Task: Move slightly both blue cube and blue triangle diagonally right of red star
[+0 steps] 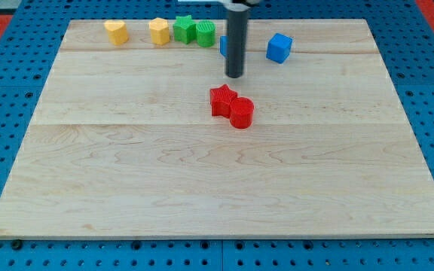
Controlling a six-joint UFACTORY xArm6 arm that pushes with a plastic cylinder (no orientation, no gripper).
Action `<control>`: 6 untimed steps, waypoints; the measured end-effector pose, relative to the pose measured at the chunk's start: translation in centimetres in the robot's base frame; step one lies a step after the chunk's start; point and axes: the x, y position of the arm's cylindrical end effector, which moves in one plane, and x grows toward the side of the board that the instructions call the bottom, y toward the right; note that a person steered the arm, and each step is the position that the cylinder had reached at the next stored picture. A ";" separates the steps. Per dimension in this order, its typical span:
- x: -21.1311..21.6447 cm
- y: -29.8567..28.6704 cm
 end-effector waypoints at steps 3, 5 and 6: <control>-4.8 -3.0; -4.9 1.3; -5.4 0.9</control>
